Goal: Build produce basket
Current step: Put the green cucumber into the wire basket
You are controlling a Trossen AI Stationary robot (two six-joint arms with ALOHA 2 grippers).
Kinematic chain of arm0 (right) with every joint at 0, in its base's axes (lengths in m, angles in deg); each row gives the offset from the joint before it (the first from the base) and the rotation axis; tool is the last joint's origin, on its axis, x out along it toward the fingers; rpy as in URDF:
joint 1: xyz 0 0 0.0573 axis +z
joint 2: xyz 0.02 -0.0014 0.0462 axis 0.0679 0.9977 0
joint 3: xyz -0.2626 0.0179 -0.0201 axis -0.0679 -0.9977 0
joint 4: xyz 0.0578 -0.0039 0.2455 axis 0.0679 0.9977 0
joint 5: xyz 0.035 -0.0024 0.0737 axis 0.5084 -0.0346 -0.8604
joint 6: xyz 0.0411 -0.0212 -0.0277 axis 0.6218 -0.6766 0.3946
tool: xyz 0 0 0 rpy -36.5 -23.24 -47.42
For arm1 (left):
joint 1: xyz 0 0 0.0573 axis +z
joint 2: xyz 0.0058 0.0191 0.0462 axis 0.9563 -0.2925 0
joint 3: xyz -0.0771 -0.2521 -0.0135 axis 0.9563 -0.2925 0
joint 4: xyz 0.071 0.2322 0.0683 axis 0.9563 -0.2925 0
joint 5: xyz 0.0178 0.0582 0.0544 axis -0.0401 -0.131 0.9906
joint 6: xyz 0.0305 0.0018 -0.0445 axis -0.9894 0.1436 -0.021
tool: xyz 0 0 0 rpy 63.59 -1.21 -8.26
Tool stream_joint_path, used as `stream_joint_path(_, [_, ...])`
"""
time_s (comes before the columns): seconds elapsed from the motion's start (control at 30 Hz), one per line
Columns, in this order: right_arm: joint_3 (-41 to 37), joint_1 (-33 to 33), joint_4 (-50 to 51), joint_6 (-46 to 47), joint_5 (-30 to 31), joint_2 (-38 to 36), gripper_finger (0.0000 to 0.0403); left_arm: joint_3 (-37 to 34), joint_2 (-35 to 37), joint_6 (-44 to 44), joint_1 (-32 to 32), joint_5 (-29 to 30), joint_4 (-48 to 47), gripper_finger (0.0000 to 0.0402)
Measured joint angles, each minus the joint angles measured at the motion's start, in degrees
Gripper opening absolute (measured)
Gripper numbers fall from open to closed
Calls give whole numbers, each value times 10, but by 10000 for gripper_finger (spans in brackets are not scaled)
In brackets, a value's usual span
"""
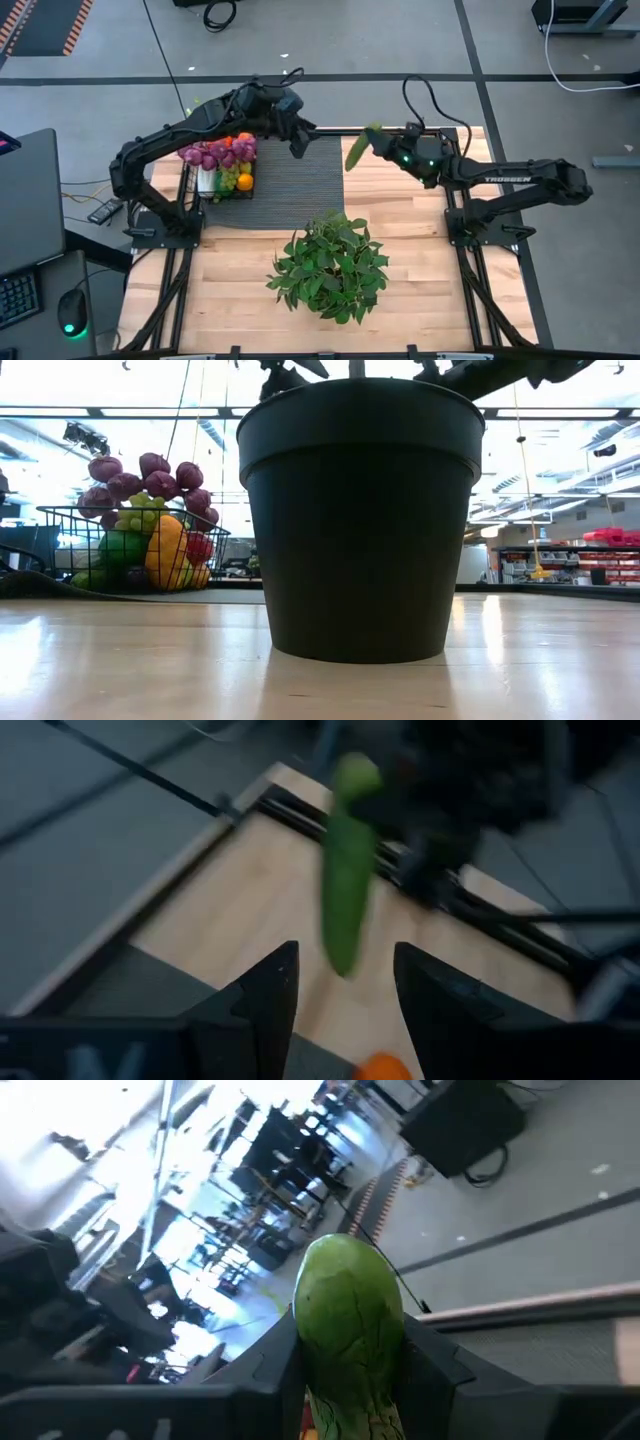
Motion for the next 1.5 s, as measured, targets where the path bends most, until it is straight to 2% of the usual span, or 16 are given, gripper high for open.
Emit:
stream_joint_path(0.1, [0,-26,-39,-20,-44,13,121,0,-13,-13,8,-52,8,172])
stream_joint_path(0.3, [0,-60,-125,-25,-117,22,121,0,-27,-30,-1,-50,0,187])
stream_joint_path(0.5, [0,-66,-156,-19,-137,29,121,-1,-53,-44,-22,9,1,248])
stream_joint_path(0.67, [0,-63,-159,-10,-154,29,121,-1,-85,-18,-36,25,2,282])
stream_joint_path(1.0, [0,-60,-167,-2,-178,45,121,-1,-120,40,-62,38,120,298])
stream_joint_path(1.1, [0,-60,-172,-2,-182,49,122,-1,-122,40,-63,45,102,298])
stream_joint_path(1.3, [0,-61,-179,-3,-171,48,122,-1,-130,42,-63,61,71,270])
stream_joint_path(1.4, [0,-60,-177,-3,-171,47,122,-1,-128,66,-61,72,71,224])
stream_joint_path(1.5, [0,-61,-170,-1,-171,47,125,-1,-129,87,-58,72,72,159])
